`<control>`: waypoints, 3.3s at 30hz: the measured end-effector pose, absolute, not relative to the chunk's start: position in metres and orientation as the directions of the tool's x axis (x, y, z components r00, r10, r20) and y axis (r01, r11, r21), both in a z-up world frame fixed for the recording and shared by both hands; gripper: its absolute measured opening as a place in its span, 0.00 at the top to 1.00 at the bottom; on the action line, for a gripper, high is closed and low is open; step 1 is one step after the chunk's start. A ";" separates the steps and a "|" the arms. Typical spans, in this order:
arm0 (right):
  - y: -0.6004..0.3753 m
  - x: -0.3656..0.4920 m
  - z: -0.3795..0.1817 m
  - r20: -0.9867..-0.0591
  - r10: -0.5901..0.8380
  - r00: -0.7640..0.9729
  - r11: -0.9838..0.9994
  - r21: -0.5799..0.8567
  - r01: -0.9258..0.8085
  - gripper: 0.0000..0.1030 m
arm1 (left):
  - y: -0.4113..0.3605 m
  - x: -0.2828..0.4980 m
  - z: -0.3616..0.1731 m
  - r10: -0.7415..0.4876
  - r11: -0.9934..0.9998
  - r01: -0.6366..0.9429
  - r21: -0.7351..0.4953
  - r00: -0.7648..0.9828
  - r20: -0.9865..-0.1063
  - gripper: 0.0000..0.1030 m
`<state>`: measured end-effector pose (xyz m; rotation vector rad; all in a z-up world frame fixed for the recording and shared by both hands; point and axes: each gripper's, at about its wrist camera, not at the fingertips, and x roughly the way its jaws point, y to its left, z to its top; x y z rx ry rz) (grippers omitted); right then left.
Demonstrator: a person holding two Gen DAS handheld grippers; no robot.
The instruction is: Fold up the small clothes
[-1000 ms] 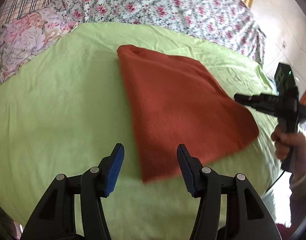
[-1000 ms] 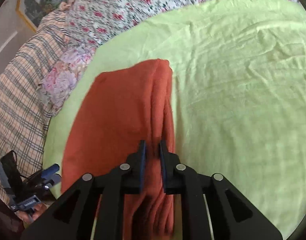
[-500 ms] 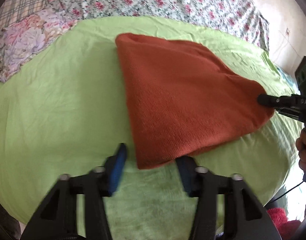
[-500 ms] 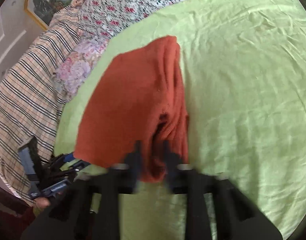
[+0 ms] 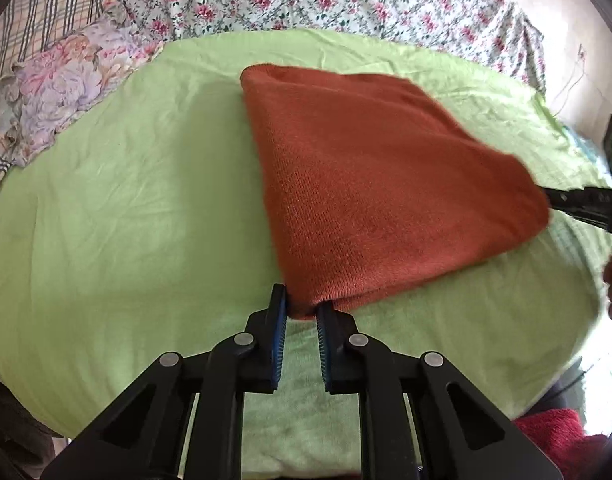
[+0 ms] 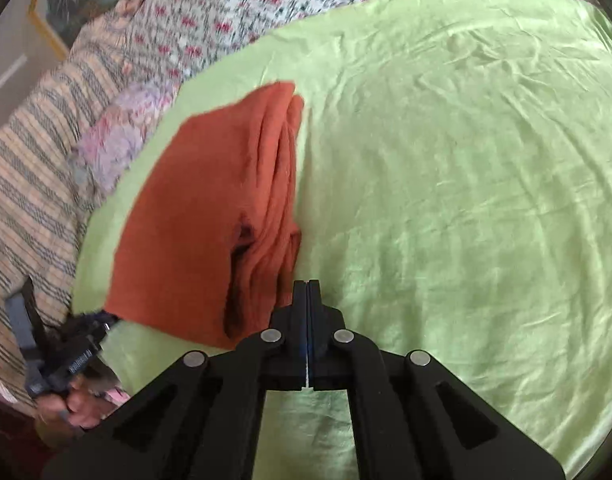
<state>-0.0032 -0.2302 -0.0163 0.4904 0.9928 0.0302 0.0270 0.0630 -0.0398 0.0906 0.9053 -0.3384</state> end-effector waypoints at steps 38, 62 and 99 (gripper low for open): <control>-0.226 0.112 -0.040 -0.834 0.202 0.514 0.946 0.301 0.117 0.89 | 0.027 0.063 -0.055 -0.459 0.849 0.479 -0.222 0.462 -0.759 0.81; -0.206 0.024 -0.034 -0.819 0.225 0.528 0.942 0.322 0.098 1.00 | 0.038 0.051 -0.056 -0.455 0.869 0.424 -0.255 0.484 -0.747 0.77; -0.189 -0.041 0.003 -0.803 0.182 0.568 0.954 0.284 0.096 0.26 | 0.080 0.000 -0.018 -0.287 0.937 0.336 -0.099 0.574 -0.767 0.20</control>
